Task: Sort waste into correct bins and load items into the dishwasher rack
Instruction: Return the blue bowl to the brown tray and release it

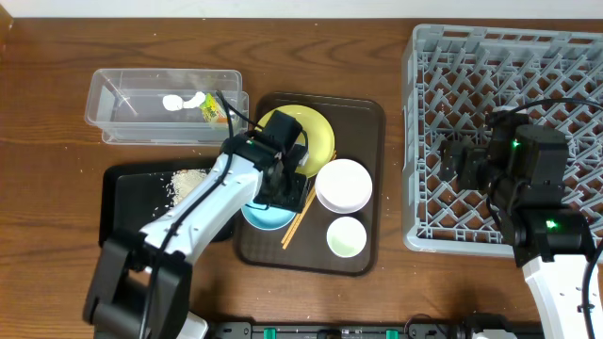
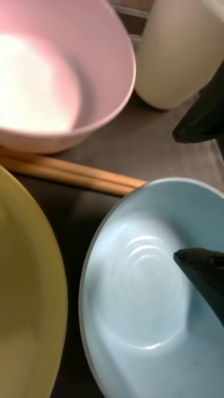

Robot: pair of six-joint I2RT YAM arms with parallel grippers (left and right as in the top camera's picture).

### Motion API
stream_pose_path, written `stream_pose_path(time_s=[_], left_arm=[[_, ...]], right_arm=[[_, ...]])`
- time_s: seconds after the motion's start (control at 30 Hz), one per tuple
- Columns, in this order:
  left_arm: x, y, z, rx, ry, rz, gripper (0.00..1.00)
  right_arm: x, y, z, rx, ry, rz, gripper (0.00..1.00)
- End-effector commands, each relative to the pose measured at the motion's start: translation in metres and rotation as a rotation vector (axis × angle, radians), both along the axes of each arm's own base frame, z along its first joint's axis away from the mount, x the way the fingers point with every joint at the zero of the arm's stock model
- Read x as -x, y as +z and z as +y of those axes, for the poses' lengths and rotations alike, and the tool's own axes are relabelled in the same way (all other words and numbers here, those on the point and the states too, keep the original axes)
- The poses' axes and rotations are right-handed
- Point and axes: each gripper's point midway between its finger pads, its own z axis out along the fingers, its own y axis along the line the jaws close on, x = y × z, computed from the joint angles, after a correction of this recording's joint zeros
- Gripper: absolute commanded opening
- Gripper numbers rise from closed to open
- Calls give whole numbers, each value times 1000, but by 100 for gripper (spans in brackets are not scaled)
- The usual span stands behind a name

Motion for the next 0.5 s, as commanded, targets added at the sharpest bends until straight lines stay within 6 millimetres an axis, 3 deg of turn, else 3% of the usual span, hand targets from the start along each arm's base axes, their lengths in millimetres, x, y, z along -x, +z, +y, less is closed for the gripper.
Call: stream_pose_path(time_s=[0.0, 0.2, 0.47], left_arm=[[-17, 43, -7, 54, -20, -133, 60], [-20, 78, -6, 90, -32, -249, 64], [-7, 78, 1, 83, 50, -183, 64]], right_arm=[[-3, 8, -1, 16, 1, -21, 99], [-3, 8, -1, 16, 1, -20, 99], [-2, 8, -1, 16, 1, -18, 99]])
